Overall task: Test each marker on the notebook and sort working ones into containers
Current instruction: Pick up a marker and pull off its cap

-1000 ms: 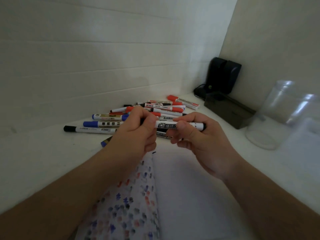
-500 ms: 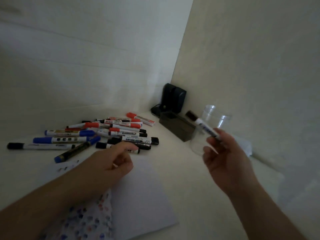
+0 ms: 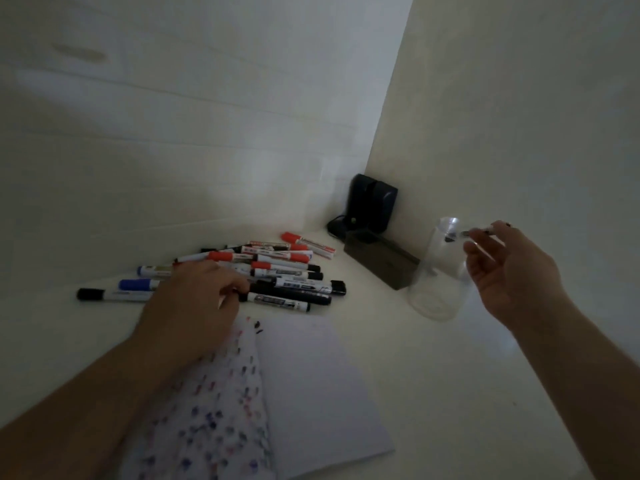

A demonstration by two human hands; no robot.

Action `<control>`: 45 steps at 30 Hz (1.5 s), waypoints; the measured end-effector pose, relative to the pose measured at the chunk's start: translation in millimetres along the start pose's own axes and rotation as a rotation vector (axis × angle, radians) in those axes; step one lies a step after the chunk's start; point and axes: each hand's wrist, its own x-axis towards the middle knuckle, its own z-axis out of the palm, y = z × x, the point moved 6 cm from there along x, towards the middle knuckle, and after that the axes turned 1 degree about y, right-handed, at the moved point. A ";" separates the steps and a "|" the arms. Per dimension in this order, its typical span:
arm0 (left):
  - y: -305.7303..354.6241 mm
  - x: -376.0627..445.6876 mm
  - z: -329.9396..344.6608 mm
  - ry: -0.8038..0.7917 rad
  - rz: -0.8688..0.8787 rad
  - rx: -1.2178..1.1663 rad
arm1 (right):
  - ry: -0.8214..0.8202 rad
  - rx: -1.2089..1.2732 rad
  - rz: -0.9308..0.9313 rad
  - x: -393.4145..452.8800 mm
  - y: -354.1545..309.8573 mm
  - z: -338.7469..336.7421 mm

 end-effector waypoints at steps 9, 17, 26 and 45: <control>-42.7 6.6 -6.1 -0.011 -0.244 0.089 | 0.008 -0.101 -0.094 -10.3 2.4 9.4; -45.7 0.3 11.7 -0.200 -0.294 0.205 | -0.510 -0.674 -0.028 -71.0 104.5 76.7; -41.9 7.4 0.6 -0.103 -0.237 0.316 | -0.813 -0.938 -0.153 -102.5 173.8 144.3; 20.3 -1.2 14.8 0.047 -0.408 -1.025 | -1.216 0.120 0.717 -124.7 157.3 130.9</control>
